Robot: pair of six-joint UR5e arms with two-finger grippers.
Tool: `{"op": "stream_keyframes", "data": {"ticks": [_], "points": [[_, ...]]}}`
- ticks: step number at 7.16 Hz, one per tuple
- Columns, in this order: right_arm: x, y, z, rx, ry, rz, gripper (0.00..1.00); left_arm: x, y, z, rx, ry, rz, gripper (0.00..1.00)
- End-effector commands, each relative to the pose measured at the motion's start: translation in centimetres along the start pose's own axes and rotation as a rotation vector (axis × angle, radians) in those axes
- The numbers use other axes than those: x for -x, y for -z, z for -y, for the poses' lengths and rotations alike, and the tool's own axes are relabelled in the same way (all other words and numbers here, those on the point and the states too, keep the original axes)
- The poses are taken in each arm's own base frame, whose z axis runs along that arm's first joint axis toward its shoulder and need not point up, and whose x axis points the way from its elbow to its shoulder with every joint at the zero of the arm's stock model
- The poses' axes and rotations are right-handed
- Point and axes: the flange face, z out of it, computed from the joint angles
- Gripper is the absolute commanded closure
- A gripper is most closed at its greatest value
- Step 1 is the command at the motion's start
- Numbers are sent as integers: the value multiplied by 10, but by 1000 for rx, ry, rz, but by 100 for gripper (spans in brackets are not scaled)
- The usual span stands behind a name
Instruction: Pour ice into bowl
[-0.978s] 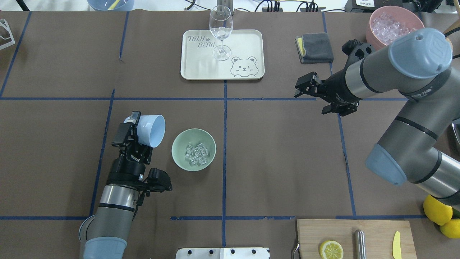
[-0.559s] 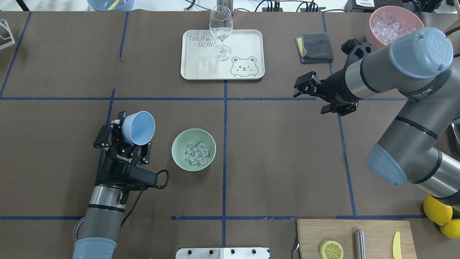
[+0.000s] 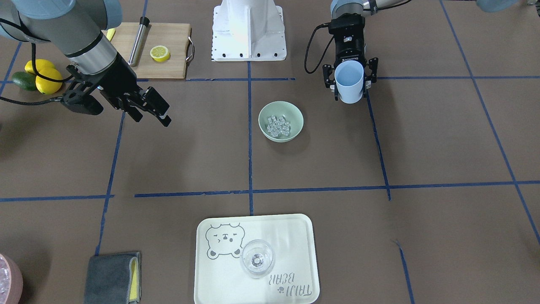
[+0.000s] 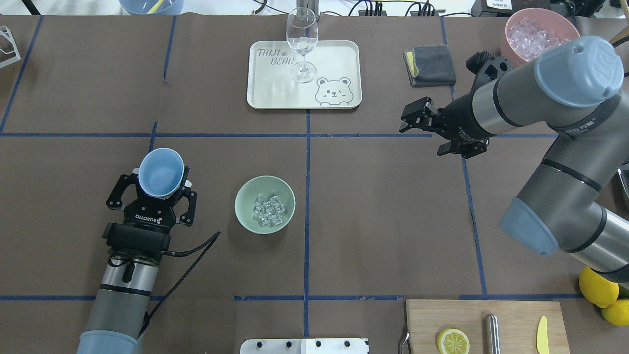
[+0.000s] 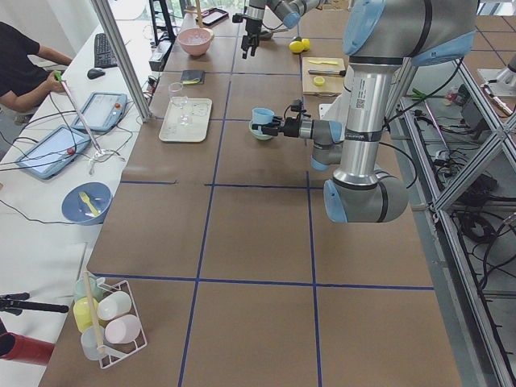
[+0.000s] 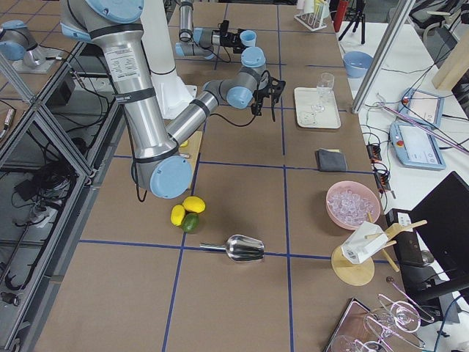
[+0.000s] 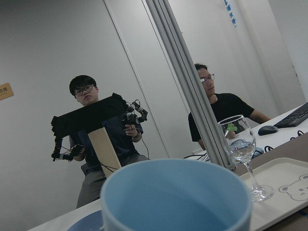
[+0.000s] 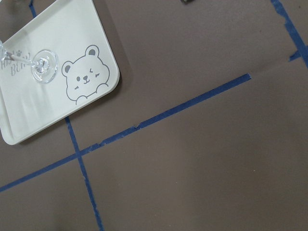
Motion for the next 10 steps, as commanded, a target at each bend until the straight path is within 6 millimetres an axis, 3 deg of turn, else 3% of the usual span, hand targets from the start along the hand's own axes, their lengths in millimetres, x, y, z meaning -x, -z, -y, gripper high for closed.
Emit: {"op": "stream_keyframes", "data": {"ticks": [1,2,4,7,10], "points": [[1,3,-1,-1,1,4,0,63,15,-46,30,-260,-5,100],[0,3,-1,-1,1,5,0,78,18,-55,36,-316,-4,100],[0,4,-1,1,1,5,0,147,33,-80,52,-481,-9,100],[0,4,-2,2,3,6,0,231,51,-99,69,-651,-16,100],[1,2,-6,8,7,5,0,246,55,-100,45,-489,-8,100]]}}
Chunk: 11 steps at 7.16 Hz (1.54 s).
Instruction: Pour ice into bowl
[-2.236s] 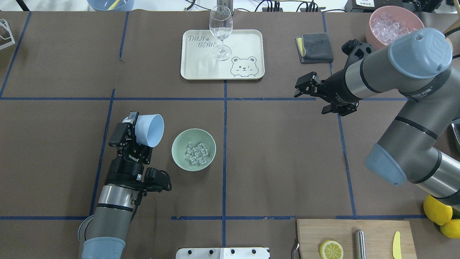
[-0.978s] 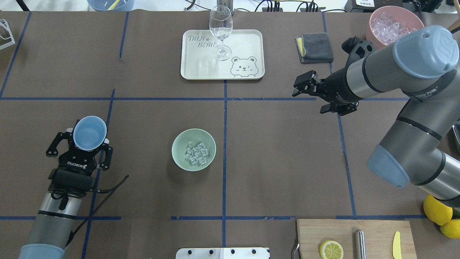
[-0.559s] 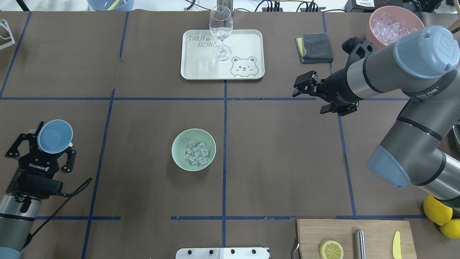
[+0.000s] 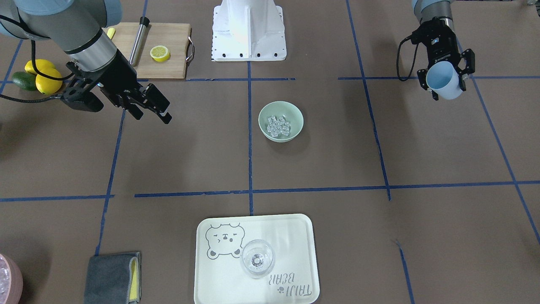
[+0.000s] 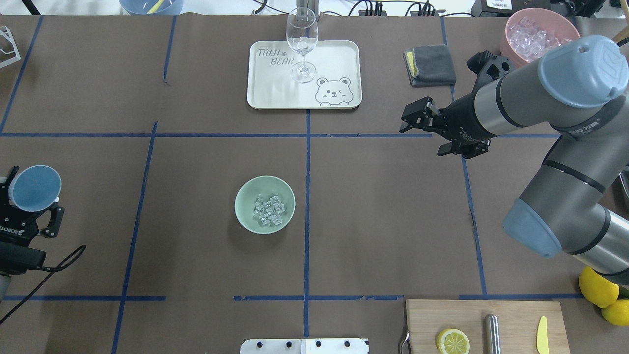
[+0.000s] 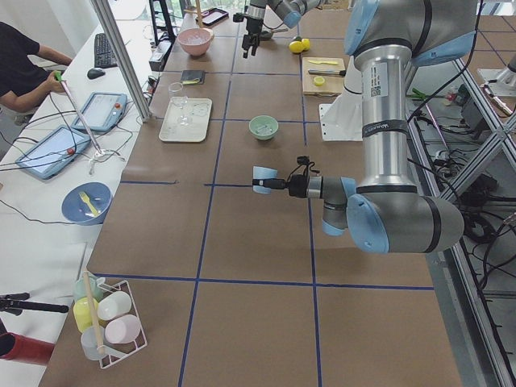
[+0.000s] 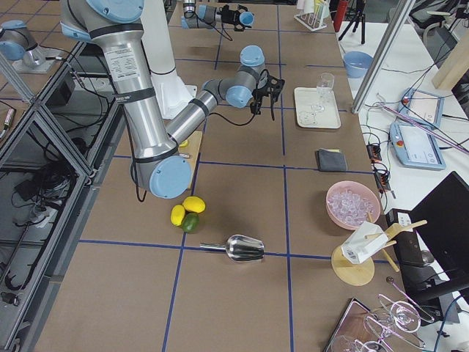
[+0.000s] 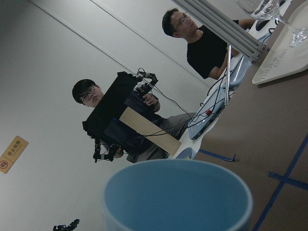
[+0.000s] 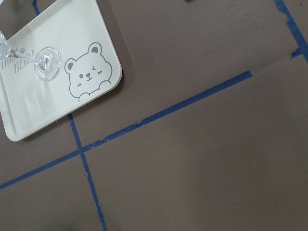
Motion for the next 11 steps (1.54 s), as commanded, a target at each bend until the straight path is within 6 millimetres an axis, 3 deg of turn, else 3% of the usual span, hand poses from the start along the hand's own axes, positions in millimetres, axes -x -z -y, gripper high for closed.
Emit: {"op": "stream_keyframes", "data": {"ticks": [1,3,5,6,8,11], "points": [[1,-1,-2,3,2,0,0,15,4,-9,-27,175,12,100],[2,-1,-3,5,4,1,0,14,5,-25,-17,138,20,100],[1,-2,-3,9,3,0,0,8,2,-18,-13,154,44,100],[0,-3,-2,9,2,-3,0,9,-8,-14,-3,-8,76,100],[-1,-4,-3,15,2,-5,0,-12,-40,25,-18,55,159,100],[-2,-5,-2,15,-1,-9,0,-25,-62,57,-47,224,201,100]]}}
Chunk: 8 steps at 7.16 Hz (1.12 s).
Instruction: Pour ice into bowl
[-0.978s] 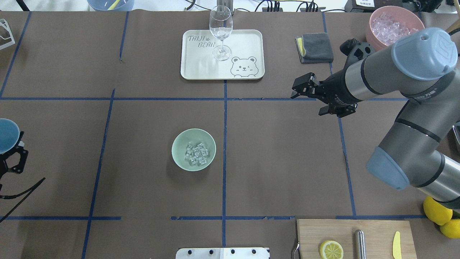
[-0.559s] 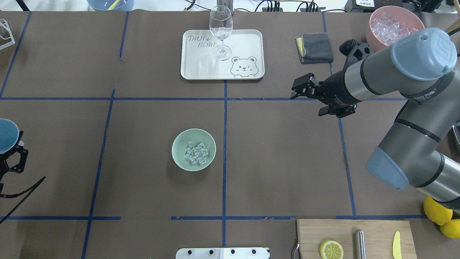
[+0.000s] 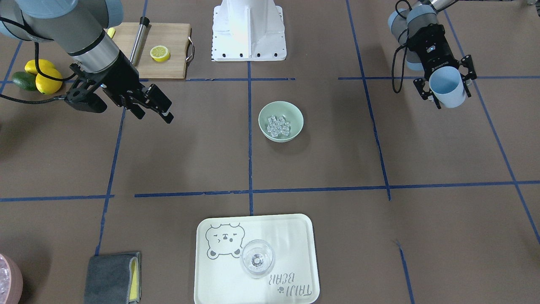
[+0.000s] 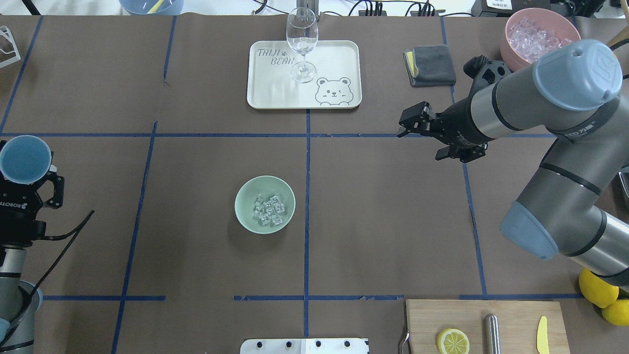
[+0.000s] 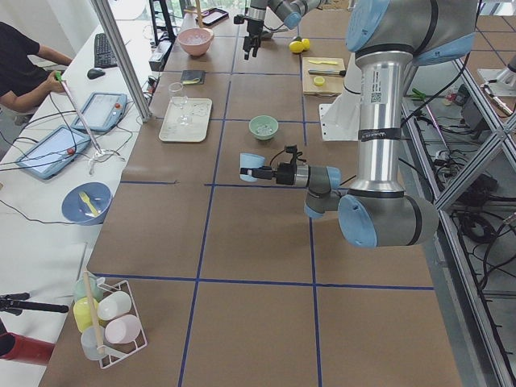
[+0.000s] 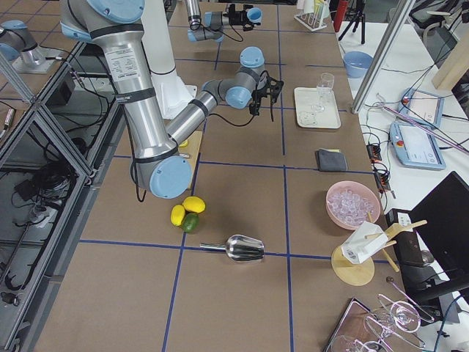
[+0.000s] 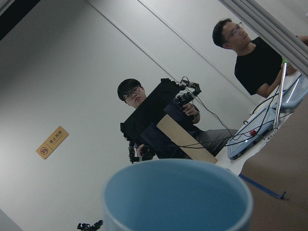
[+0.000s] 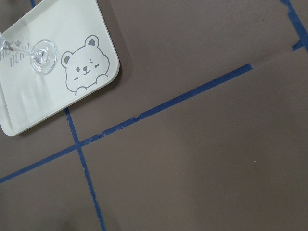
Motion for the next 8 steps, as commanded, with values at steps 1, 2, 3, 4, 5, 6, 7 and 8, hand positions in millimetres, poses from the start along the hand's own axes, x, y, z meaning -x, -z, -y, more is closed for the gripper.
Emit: {"op": "stream_keyframes", "data": {"ticks": [1,2,3,4,5,6,7,8], "points": [[0,0,0,0,0,0,0,-17,-15,25,-19,149,31,100],[0,0,-1,6,1,1,0,-20,-17,29,-25,218,27,100],[0,0,-1,15,0,0,0,-20,-17,28,-25,216,24,100],[1,0,-2,15,1,1,0,-18,-16,23,-25,201,19,100],[1,0,-2,15,1,2,0,-10,-13,2,-12,108,15,100],[3,2,-3,18,3,6,0,-12,-13,2,-20,102,-11,100],[3,3,-3,17,3,8,0,2,-9,-15,-12,22,-23,100],[3,2,-4,18,3,7,0,9,-7,-21,-10,-114,-24,100]]}}
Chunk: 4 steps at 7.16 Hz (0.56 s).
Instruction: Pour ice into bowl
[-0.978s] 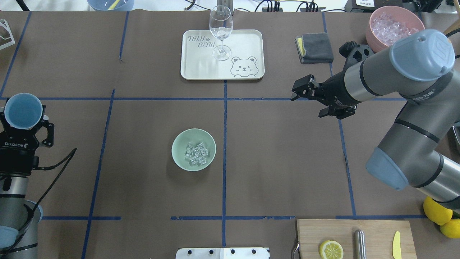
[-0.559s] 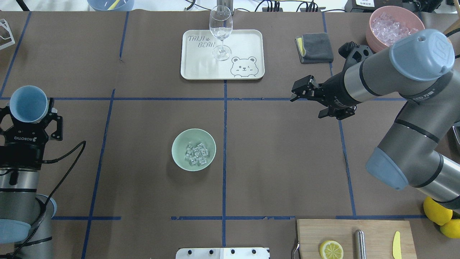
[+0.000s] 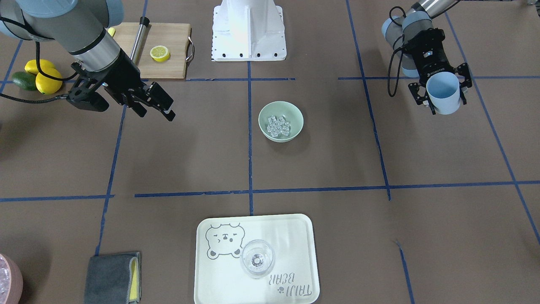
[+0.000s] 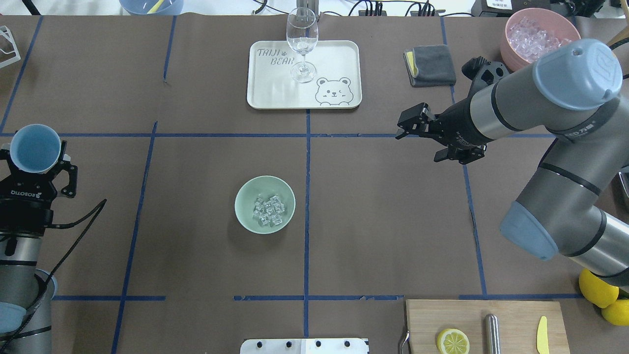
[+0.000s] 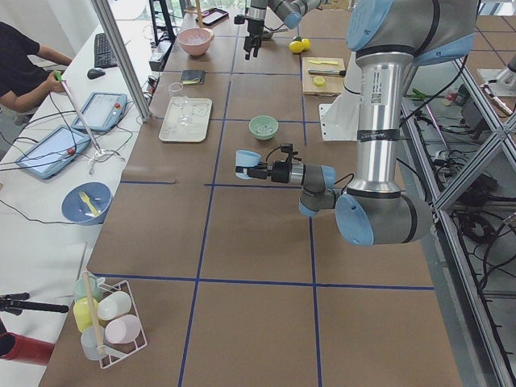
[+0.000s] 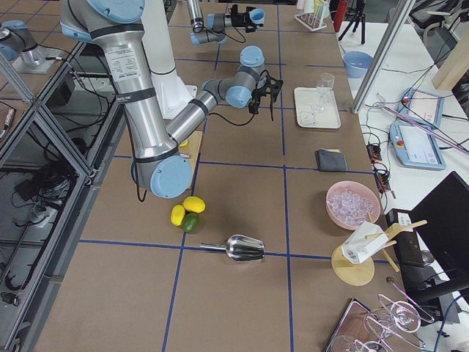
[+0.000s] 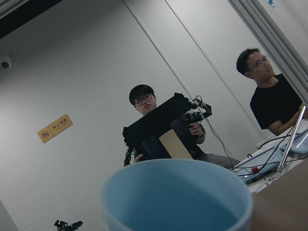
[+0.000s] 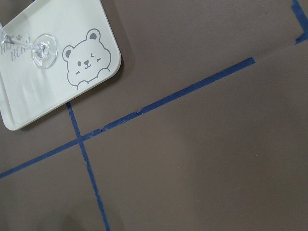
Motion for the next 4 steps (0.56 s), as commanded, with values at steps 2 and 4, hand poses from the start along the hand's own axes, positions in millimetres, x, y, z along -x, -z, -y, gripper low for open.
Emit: {"op": "stream_keyframes", "data": {"ticks": [2,4], "points": [[0,0,0,1,0,0,0,16,6,-15,4,-280,-22,100],[0,-1,-1,2,2,1,0,14,10,-13,0,-358,-35,100]]}}
